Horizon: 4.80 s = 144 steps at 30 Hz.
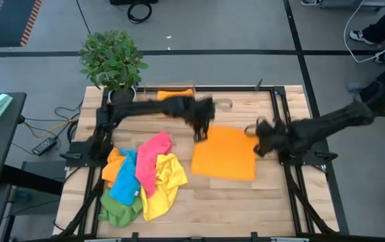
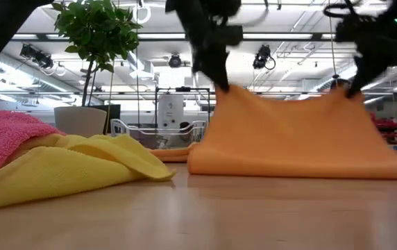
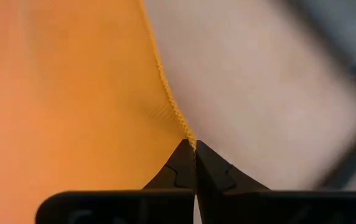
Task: Fold microfiber towels
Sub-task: Fold the right orange microfiber cloth
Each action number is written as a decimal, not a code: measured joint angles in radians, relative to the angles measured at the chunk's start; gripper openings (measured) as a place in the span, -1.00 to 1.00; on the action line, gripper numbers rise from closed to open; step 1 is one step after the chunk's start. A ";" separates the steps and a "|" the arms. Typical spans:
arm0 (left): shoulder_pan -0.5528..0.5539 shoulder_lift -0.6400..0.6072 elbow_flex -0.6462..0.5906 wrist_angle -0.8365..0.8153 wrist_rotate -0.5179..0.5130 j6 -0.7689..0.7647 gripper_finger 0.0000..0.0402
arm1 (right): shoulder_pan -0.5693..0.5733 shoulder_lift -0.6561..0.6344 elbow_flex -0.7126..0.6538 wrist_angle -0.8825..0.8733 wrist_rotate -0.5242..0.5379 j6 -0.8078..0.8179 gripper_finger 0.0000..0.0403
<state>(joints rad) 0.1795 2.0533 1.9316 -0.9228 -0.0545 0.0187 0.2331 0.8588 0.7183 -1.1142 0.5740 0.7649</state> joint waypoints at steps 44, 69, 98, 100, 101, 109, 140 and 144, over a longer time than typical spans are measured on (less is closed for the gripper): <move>-0.546 -0.024 -0.255 0.178 -0.015 -0.565 -0.97 | 0.811 0.358 -0.083 0.746 -0.265 0.768 -0.99; -0.140 0.088 -0.255 0.255 0.027 -0.137 -0.97 | 0.484 0.265 -0.159 0.156 -0.181 0.836 -0.99; -0.130 0.088 -0.254 0.308 0.033 -0.111 -0.84 | 0.327 0.289 -0.134 0.067 -0.171 0.798 -0.77; -0.130 0.088 -0.254 0.307 0.033 -0.112 -0.77 | 0.321 0.289 -0.134 0.067 -0.171 0.799 -0.68; -0.130 0.088 -0.254 0.307 0.033 -0.113 -0.72 | 0.317 0.289 -0.134 0.067 -0.169 0.800 -0.62; -0.127 0.088 -0.254 0.287 0.031 -0.159 -0.42 | 0.297 0.288 -0.116 0.036 -0.106 0.854 -0.20; -0.309 0.218 -0.249 0.387 0.195 -0.408 -0.96 | 0.223 0.530 -0.204 0.570 -0.224 0.665 -0.98; -0.332 0.215 -0.208 0.367 0.263 -0.441 -0.94 | 0.014 0.531 -0.179 0.580 -0.226 0.392 -0.99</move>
<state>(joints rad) -0.1528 2.2684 1.7232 -0.5560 0.2089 -0.4227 0.2473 1.3902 0.5394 -0.5344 0.3481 1.1567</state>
